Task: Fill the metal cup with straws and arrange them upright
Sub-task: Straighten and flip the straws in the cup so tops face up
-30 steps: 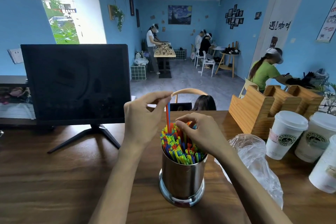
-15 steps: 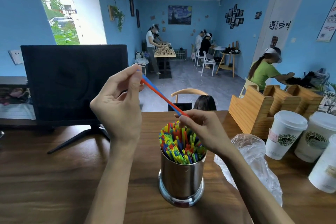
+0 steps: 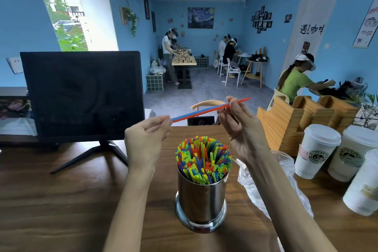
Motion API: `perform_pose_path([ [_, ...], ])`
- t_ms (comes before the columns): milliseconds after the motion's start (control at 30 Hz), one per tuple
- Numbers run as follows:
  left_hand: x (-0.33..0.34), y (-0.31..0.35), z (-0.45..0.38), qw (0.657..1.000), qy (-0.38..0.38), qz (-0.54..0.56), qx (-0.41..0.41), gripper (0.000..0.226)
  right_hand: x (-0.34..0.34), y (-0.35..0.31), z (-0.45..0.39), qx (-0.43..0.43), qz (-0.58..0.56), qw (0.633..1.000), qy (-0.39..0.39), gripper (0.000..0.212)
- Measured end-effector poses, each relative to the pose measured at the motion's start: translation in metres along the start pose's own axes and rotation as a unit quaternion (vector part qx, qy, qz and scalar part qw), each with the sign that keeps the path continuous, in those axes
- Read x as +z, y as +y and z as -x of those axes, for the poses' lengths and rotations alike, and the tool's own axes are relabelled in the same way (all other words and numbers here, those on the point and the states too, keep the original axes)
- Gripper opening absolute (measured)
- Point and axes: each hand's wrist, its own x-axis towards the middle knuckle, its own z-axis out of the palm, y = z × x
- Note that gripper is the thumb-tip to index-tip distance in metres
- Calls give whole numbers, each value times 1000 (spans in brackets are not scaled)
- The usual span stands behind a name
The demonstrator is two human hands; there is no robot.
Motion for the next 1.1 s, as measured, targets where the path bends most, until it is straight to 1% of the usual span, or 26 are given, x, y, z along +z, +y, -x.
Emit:
perform_pose_path([
  [100,2,-11,6,997,-35,-58,-35,12,3,-3,-3,-64,85,994,-17,14],
  [167,3,-16,9,992,-54,-105,-42,16,7,-3,-1,-97,144,984,-29,14],
  [333,5,-17,13,976,-100,-192,-24,9,16,-7,4,-173,256,949,-60,12],
  [400,4,-16,13,971,-96,-217,-9,9,17,-8,5,-203,297,931,-67,13],
  [467,2,-16,12,967,-89,-238,16,9,16,-10,6,-235,334,911,-63,15],
  [533,-2,-18,11,959,-112,-259,33,10,11,-9,5,-254,376,889,-56,17],
  [600,-5,-21,10,947,-164,-277,26,11,6,-5,4,-256,429,864,-59,25],
  [700,-7,-24,7,927,-224,-300,20,11,-4,7,2,-252,524,809,-87,59],
  [733,-7,-25,6,923,-235,-305,23,12,-8,13,1,-245,555,788,-98,66],
  [767,-7,-26,6,919,-242,-310,29,13,-12,19,0,-236,588,766,-105,65],
  [800,-6,-26,6,915,-246,-316,39,14,-17,26,-1,-227,621,743,-106,58],
  [867,-5,-26,6,909,-249,-327,61,16,-26,35,-2,-220,664,708,-99,35],
  [933,-4,-26,7,904,-250,-339,79,17,-33,39,-3,-221,677,696,-92,13],
  [967,-4,-26,7,900,-252,-346,84,17,-35,40,-3,-221,680,693,-92,8],
  [1033,-4,-27,8,897,-250,-353,89,17,-38,42,-2,-216,689,685,-98,18],
  [1100,-5,-27,9,902,-238,-348,93,14,-39,43,0,-200,701,675,-110,27],
])
